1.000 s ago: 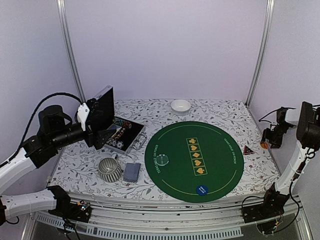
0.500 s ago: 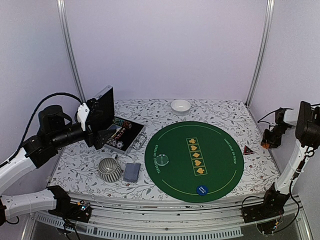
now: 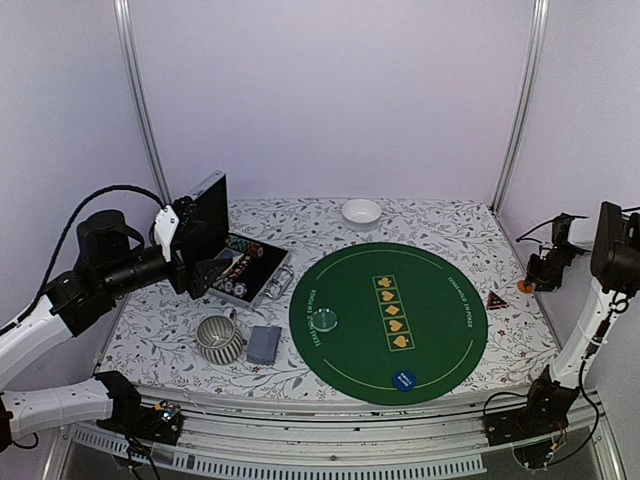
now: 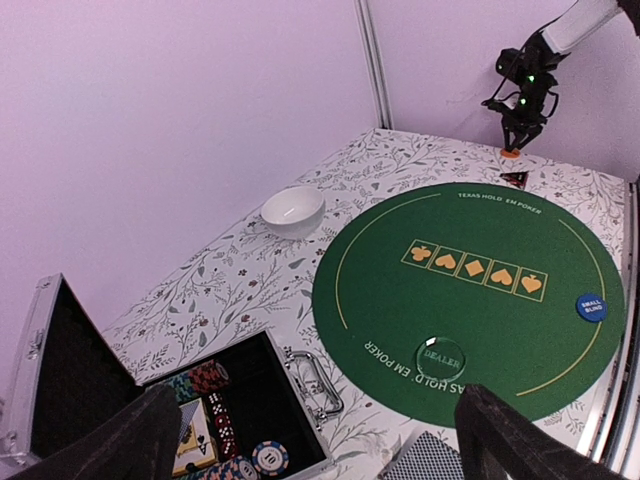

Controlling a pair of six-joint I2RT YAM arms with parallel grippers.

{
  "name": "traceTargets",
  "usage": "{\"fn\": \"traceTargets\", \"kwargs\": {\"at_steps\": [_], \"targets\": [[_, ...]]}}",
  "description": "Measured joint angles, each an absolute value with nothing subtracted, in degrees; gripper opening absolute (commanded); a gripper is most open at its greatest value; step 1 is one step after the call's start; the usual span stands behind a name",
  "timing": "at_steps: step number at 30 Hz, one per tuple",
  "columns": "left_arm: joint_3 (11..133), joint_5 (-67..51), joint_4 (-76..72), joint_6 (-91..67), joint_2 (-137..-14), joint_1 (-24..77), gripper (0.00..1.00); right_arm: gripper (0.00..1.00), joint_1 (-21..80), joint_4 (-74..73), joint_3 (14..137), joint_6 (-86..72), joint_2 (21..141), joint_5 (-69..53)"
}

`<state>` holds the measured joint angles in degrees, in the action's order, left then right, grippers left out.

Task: Distribute texas hold em gaming equipment
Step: Pick up the big blind button from the corner of the board.

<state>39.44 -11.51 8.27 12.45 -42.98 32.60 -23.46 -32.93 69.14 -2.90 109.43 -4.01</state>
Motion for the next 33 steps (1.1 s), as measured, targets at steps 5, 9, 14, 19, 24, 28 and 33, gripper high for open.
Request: {"fn": "traceTargets", "kwargs": {"at_steps": [5, 9, 14, 19, 24, 28, 33], "targets": [[39.44, -11.57, 8.29, 12.45, -43.09, 32.56, 0.98, 0.45, -23.22, -33.76, 69.84, -3.22, 109.43, -3.38], [39.44, -11.57, 8.27, 12.45, -43.09, 32.56, 0.98, 0.54, -21.32, -36.10, 71.33, -3.60, 109.43, 0.23], [39.44, -11.64, 8.29, 12.45, -43.09, 32.56, 0.98, 0.77, -18.98, -37.47, 73.10, -3.92, 109.43, 1.52], [39.46, -11.73, 8.29, 12.45, -43.09, 32.53, 0.98, 0.77, -18.81, -38.30, 75.40, -3.70, 110.50, 0.03], [39.44, -11.79, 8.27, 12.45, -43.09, 32.49, 0.98, 0.78, -18.87, -38.33, 76.09, -3.86, 113.08, -0.71], [39.44, -11.79, 8.27, 12.45, -43.09, 32.47, 0.98, 0.78, -18.87, -38.26, 75.44, -3.90, 113.69, -0.80], [39.44, -11.86, 8.29, 12.45, -43.03, 32.45, 0.98, 0.68, -19.42, -37.19, 74.28, -3.86, 113.27, -2.07]]}}
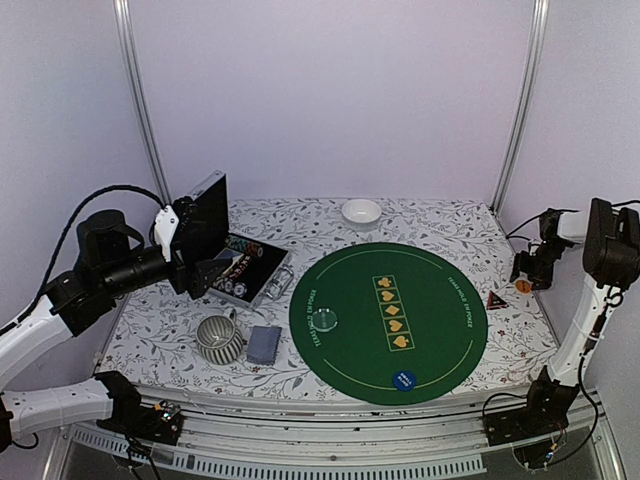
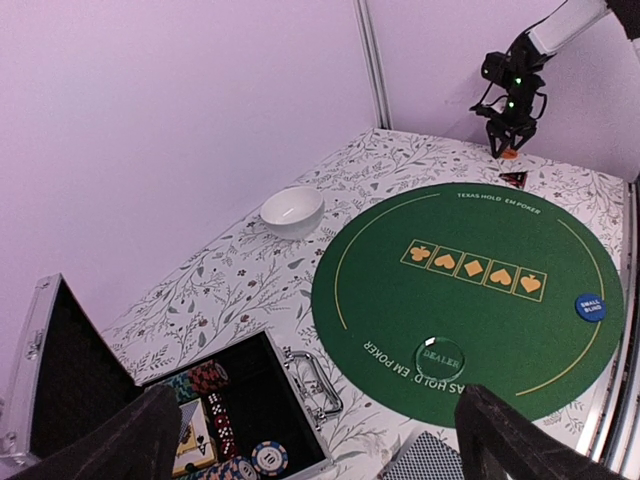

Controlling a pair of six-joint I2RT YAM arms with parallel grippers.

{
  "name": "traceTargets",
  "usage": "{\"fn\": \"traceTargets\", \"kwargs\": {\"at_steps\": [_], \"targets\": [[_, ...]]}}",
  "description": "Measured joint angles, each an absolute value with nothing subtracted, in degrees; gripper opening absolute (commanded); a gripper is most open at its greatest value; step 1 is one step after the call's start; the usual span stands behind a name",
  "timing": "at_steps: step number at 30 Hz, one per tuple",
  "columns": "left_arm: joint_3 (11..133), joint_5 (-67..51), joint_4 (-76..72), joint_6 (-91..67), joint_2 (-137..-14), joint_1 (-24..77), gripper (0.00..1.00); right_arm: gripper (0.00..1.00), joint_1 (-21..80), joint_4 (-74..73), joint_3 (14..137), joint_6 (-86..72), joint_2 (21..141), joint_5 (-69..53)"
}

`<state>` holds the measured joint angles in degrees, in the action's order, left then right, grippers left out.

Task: Distribute texas hold em gaming equipment
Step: Pick up the big blind button from the corner of the board.

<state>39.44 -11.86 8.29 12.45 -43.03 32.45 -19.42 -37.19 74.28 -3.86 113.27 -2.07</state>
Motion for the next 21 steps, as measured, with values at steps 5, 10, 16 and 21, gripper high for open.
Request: {"fn": "traceTargets", "kwargs": {"at_steps": [5, 10, 16, 21], "targets": [[39.44, -11.86, 8.27, 12.45, -42.68, 32.45, 0.98, 0.63, -20.88, -35.75, 72.58, -4.14, 112.42, -3.81], [39.44, -11.86, 8.29, 12.45, -42.68, 32.45, 0.98, 0.62, -22.24, -35.35, 71.92, -4.12, 112.01, -4.27], [39.44, -11.86, 8.29, 12.45, -42.68, 32.45, 0.98, 0.62, -23.62, -35.11, 71.24, -4.08, 111.57, -4.58], [39.44, -12.03, 8.29, 12.45, -42.68, 32.45, 0.98, 0.62, -24.91, -34.15, 68.84, -3.86, 110.04, -6.00]]}}
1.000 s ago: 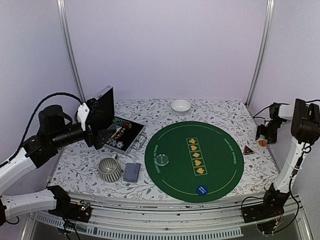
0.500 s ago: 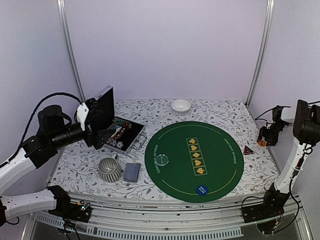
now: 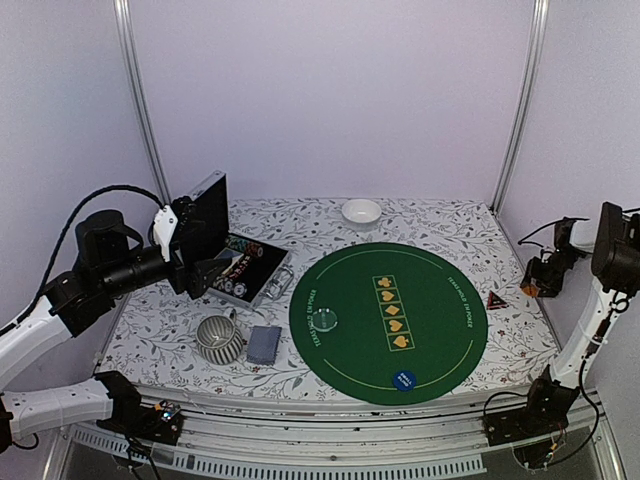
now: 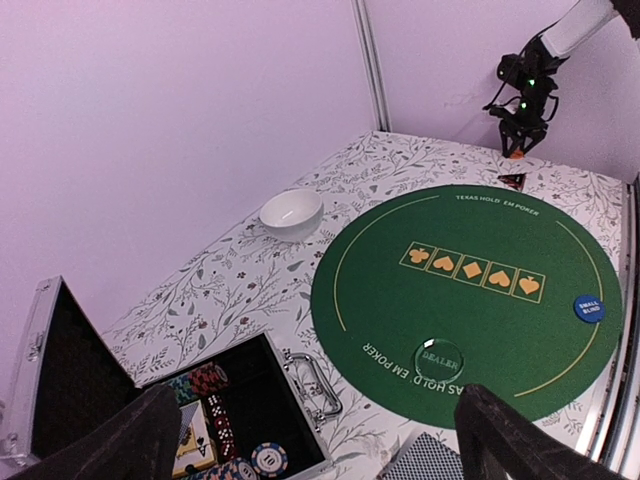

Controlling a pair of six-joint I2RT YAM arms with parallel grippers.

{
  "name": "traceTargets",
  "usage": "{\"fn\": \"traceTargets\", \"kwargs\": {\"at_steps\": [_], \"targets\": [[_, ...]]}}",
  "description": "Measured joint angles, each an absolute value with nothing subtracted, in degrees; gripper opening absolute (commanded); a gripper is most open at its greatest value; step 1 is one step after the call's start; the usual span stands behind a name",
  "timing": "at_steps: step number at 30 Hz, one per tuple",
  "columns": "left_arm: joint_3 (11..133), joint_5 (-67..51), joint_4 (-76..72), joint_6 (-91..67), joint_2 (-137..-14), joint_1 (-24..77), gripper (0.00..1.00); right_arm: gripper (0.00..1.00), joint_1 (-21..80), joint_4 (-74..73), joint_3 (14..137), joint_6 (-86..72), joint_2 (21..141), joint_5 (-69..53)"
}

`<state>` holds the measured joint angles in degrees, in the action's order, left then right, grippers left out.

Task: Distribute texas hold em gaming equipment
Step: Pick up the big blind button from the corner of the board.

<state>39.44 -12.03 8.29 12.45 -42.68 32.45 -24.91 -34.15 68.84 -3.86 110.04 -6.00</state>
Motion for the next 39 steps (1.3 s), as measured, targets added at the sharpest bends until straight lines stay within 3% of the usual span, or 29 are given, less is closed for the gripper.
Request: {"fn": "traceTargets", "kwargs": {"at_steps": [19, 30, 39], "targets": [[39.44, -12.88, 8.29, 12.45, -42.04, 32.45, 0.98, 0.68, -29.15, -26.28, 61.73, -7.84, 107.70, -18.39], [39.44, -12.91, 8.27, 12.45, -42.00, 32.45, 0.98, 0.53, -30.39, -20.51, 59.90, -12.97, 107.59, -20.69], [39.44, -12.97, 8.27, 12.45, -42.00, 32.45, 0.98, 0.49, -30.39, -19.79, 59.77, -13.87, 107.72, -20.97]]}}
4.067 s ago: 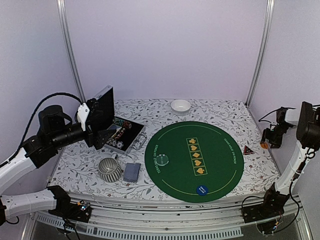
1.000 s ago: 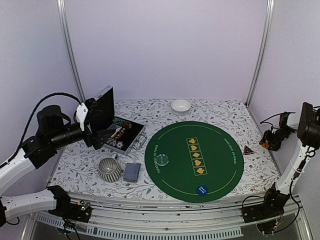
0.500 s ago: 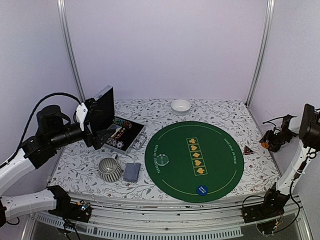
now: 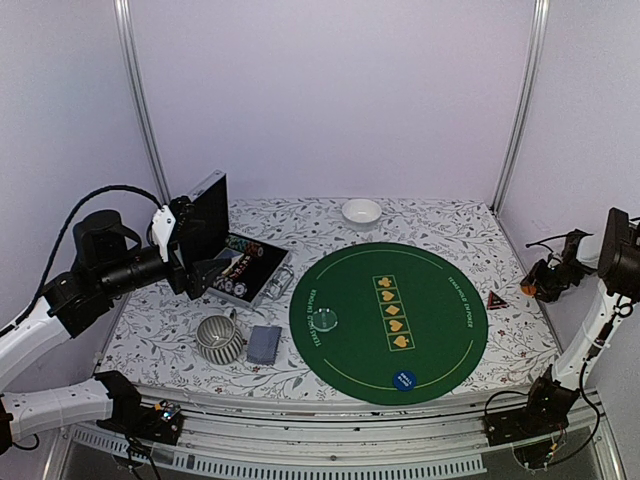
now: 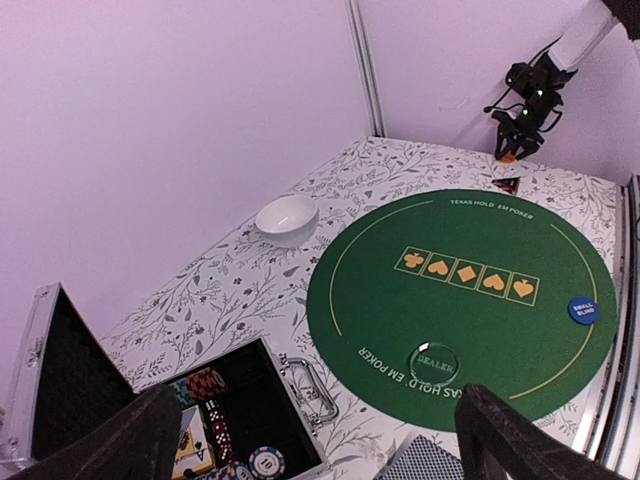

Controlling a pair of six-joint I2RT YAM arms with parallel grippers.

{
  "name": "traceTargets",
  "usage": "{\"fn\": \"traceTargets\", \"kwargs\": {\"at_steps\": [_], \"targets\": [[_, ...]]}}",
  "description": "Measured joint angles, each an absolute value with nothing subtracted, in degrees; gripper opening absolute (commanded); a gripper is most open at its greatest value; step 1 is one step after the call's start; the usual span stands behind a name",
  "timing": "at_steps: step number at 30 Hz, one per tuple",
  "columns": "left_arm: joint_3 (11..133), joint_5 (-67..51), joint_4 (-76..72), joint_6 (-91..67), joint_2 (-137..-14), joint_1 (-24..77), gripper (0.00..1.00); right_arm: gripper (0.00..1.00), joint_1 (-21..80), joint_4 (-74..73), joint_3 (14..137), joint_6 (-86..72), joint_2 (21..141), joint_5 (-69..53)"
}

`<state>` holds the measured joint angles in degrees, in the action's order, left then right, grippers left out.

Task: Distribute texas hold em gaming equipment
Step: Pick up the big blind button from the corner of the board.

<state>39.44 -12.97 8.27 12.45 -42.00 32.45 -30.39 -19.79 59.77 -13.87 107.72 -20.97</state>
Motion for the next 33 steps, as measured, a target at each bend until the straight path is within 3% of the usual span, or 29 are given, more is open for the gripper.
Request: {"fn": "traceTargets", "kwargs": {"at_steps": [9, 19, 33], "targets": [[39.44, -13.04, 8.29, 12.47, -42.00, 32.45, 0.98, 0.34, -30.87, -18.50, 59.64, -14.02, 107.83, -20.93], [39.44, -13.19, 8.27, 12.45, -42.00, 32.45, 0.98, 0.04, -31.35, -18.44, 59.61, -13.74, 106.50, -21.61], [39.44, -13.52, 8.29, 12.47, -42.00, 32.42, 0.98, 0.02, -31.14, -20.16, 60.77, -12.80, 104.29, -23.03]]}}
